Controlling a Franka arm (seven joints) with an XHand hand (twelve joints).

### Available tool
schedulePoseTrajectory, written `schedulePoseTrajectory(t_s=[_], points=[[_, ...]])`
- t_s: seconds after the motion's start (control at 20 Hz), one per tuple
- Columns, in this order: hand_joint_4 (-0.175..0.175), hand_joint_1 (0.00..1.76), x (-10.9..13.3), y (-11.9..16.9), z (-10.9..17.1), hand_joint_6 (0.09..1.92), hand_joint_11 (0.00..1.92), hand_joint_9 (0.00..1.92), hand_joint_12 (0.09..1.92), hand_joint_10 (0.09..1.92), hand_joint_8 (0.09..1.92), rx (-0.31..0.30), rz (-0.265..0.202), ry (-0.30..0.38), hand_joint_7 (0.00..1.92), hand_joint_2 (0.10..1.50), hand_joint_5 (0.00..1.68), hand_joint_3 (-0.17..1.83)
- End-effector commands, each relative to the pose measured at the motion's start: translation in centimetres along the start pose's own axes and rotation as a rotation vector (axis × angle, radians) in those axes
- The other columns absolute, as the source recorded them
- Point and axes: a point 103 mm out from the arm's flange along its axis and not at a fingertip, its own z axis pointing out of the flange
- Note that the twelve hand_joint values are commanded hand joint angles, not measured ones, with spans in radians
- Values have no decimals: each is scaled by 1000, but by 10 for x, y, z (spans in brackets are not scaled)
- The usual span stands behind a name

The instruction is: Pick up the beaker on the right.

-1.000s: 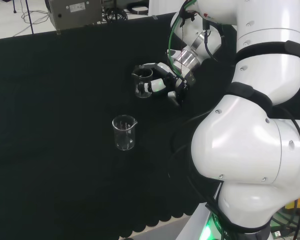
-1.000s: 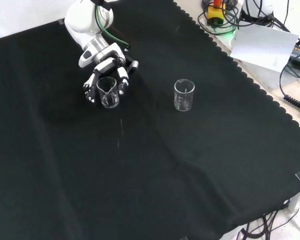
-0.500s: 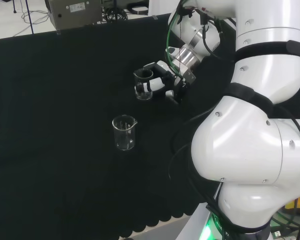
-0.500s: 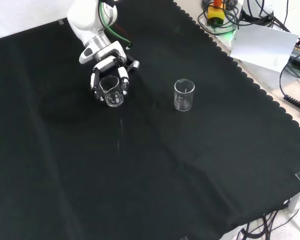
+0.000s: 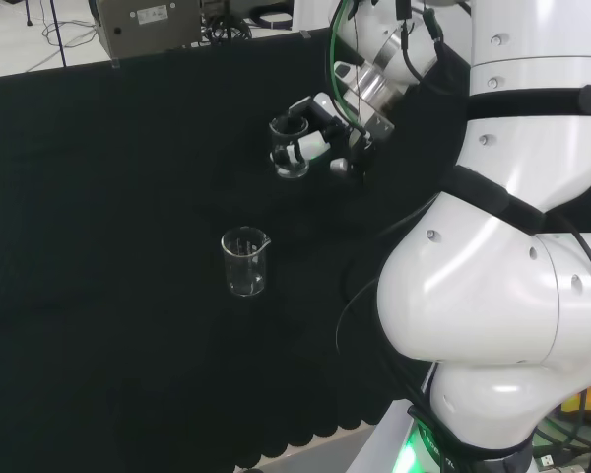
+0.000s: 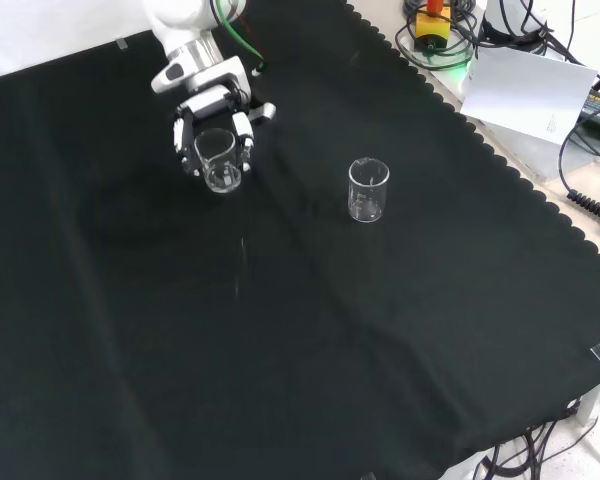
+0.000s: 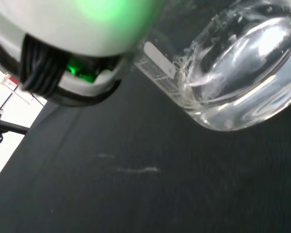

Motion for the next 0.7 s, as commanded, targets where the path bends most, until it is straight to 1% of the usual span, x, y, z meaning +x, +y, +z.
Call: schedulePoseTrajectory(t_s=[0.05, 0.2, 0.45, 0.55, 0.6, 0.7], points=[[-175, 1456, 14, -17, -37, 638, 1371, 1733, 653, 87, 668, 40, -39, -114, 1390, 427, 1295, 932], [-175, 1455, 22, -27, -48, 628, 1383, 1737, 647, 87, 663, 89, -43, -154, 1394, 421, 1301, 939], [-175, 1455, 40, -51, -57, 630, 1418, 1743, 649, 87, 661, 130, -42, -200, 1396, 417, 1297, 944], [-175, 1444, 46, -63, -55, 507, 1431, 1687, 633, 87, 644, 150, -38, -223, 1330, 519, 1351, 773], [-175, 1441, 49, -69, -53, 464, 1439, 1671, 626, 87, 631, 161, -34, -228, 1315, 550, 1369, 721], [-175, 1439, 54, -80, -52, 413, 1450, 1659, 614, 87, 610, 190, -25, -244, 1310, 571, 1393, 681]])
